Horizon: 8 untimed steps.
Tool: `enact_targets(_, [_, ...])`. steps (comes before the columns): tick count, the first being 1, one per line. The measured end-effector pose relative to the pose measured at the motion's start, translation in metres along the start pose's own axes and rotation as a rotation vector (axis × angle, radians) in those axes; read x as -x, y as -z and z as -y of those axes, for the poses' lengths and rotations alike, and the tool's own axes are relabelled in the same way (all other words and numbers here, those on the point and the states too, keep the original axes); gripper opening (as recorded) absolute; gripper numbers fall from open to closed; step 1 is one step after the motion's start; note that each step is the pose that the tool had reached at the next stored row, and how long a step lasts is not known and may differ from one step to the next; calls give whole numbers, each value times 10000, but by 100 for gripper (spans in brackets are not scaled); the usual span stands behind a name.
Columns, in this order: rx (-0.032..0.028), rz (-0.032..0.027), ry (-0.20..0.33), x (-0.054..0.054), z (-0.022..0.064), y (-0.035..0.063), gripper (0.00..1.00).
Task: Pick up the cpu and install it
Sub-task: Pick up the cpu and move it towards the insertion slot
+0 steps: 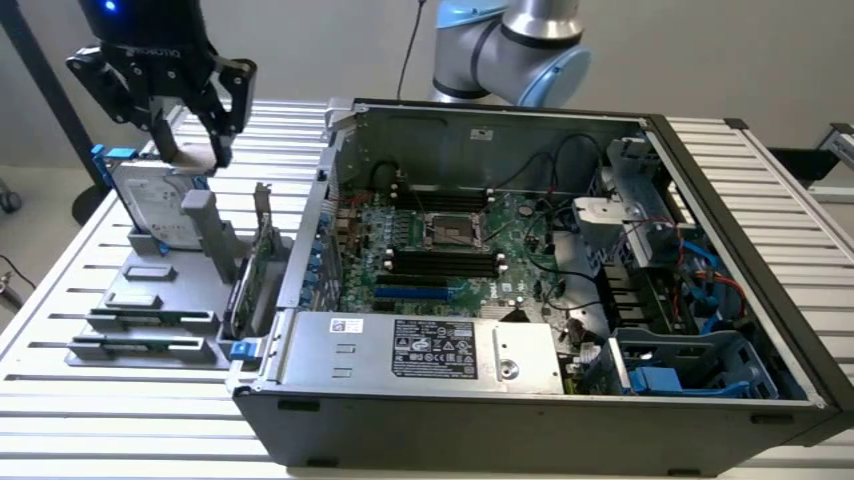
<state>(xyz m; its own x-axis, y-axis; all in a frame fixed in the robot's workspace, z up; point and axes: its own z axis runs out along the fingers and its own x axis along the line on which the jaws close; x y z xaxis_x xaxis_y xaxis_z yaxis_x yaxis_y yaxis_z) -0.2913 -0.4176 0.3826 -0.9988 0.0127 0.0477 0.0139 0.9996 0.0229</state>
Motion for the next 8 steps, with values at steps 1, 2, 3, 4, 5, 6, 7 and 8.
enact_targets(1, [0,0,-1,44,-4,6,55])
enact_targets(2, [-1,0,-1,89,-7,12,55])
enact_targets(3, [0,0,-1,133,-11,18,55])
enact_targets(4, [0,0,0,180,-15,24,55])
enact_targets(5, [0,0,1,225,-18,29,55])
enact_targets(6, [0,0,0,269,-23,34,55])
enact_targets(7, [0,0,-1,314,-27,38,55])
enact_targets(8, [0,0,-1,359,-31,41,55])
